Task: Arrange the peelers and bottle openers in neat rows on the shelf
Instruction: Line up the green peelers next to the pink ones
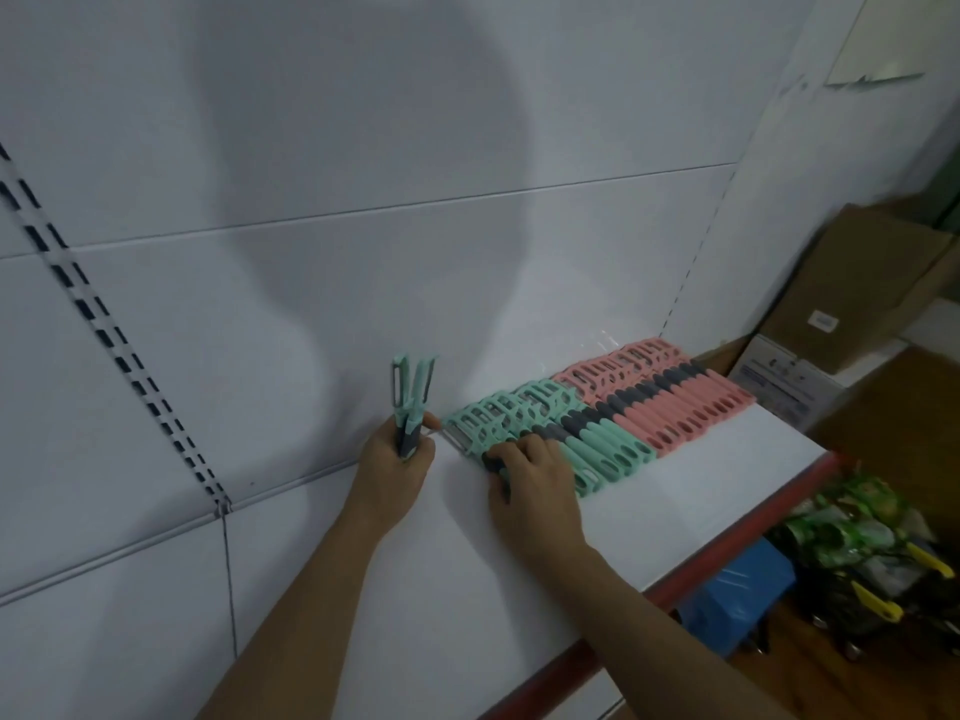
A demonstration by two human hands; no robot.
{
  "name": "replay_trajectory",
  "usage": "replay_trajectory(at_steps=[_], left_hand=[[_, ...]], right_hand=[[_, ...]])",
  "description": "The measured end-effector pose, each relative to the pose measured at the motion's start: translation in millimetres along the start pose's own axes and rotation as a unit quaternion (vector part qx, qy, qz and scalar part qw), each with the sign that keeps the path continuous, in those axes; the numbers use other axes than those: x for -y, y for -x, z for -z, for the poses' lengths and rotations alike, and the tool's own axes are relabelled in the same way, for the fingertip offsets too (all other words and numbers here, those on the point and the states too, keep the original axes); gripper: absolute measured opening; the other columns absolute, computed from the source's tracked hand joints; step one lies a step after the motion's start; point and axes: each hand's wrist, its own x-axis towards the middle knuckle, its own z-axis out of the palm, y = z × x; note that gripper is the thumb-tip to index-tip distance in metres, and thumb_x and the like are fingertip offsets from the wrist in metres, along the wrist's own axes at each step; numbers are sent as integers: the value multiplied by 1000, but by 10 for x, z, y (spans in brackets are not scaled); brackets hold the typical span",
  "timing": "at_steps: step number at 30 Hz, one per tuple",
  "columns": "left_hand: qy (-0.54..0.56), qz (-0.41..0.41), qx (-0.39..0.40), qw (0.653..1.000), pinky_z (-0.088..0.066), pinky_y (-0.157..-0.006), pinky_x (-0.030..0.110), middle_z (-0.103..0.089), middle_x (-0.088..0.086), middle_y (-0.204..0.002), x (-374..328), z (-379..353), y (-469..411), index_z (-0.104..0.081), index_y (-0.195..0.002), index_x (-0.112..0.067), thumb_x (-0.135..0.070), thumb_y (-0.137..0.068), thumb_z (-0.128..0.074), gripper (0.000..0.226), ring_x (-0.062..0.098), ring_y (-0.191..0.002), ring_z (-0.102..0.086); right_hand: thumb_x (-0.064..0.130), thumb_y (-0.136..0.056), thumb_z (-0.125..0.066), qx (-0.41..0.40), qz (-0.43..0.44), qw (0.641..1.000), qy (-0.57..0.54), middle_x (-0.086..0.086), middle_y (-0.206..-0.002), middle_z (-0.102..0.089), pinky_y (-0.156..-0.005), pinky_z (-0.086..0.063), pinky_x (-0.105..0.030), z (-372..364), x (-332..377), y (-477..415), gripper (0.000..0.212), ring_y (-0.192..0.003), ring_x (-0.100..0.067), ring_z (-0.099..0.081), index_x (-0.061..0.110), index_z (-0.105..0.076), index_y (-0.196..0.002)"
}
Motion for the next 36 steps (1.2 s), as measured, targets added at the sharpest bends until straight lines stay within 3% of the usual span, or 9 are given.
replay_trajectory(at_steps=[11, 18, 21, 24, 26, 29, 32, 34, 36], left_hand=[[-12, -10, 10, 1000, -30, -52, 30, -38, -3, -54, -45, -29, 62, -66, -97, -28, -37, -78, -57, 23, 20, -52, -31], [18, -30, 36, 999, -36, -61, 33, -47, 3, -68, -166, -62, 122, -61, -98, -25, -14, -86, -54, 18, 21, -62, -41], [7, -67, 101, 993, -47, -76, 23, -61, -5, -89, -247, -54, 147, -58, -105, -18, -5, -85, -54, 25, 9, -82, -58], [19, -46, 132, 990, -45, -69, 14, -62, -9, -78, -246, -22, 150, -56, -96, -15, -4, -82, -53, 17, -4, -72, -55], [32, -40, 139, 989, -42, -63, 11, -62, -14, -72, -230, -3, 161, -54, -89, -15, -12, -79, -54, 11, -5, -66, -51], [55, -47, 147, 986, -49, -79, 17, -67, -13, -94, -263, -8, 157, -59, -109, -10, -10, -80, -53, 29, -1, -87, -61], [70, -24, 72, 995, -47, -77, 25, -62, -5, -87, -270, -22, 139, -55, -97, -5, -5, -76, -47, 23, 11, -83, -58], [106, 7, -3, 994, -48, -68, 27, -58, 3, -76, -279, -37, 129, -51, -87, -7, -3, -74, -46, 14, 19, -71, -54], [133, 23, -31, 990, -44, -55, 27, -53, 7, -66, -302, -59, 96, -49, -87, -11, -1, -90, -50, 10, 20, -58, -47]], right_hand=[[14, -94, -61, 6, 4, 1000, 2, -1, -101, -61, -78, -42, -37, -7, -54, 32, 16, -95, -23, -51, 16, -71, -106], [21, -91, -66, -60, 43, 995, -73, -3, -103, -63, -78, -46, -39, 113, 93, -61, 20, -96, -24, -56, 15, -72, -110], [21, -96, -63, 19, 69, 969, -235, 1, -118, -61, -96, -43, -31, 182, 299, -213, 31, -112, -17, -52, 19, -67, -126], [16, -99, -58, 119, 67, 937, -321, 4, -125, -59, -101, -42, -32, 189, 469, -351, 30, -119, -13, -50, 22, -66, -127], [14, -98, -59, 124, 49, 930, -342, 3, -121, -61, -98, -47, -37, 157, 506, -386, 25, -115, -14, -54, 18, -68, -121], [16, -100, -58, 80, -36, 903, -421, -7, -104, -69, -87, -54, -52, 129, 493, -420, 11, -97, -26, -66, 9, -63, -108], [20, -105, -53, 6, -99, 848, -521, -8, -89, -75, -76, -60, -40, 148, 440, -459, 4, -85, -23, -73, 18, -55, -102], [23, -104, -55, -27, -111, 854, -507, -4, -74, -70, -61, -55, -32, 177, 393, -445, 3, -68, -17, -69, 23, -57, -102], [27, -103, -56, -57, -103, 892, -437, -3, -72, -64, -51, -48, -35, 179, 343, -411, 5, -58, -19, -59, 31, -59, -101]])
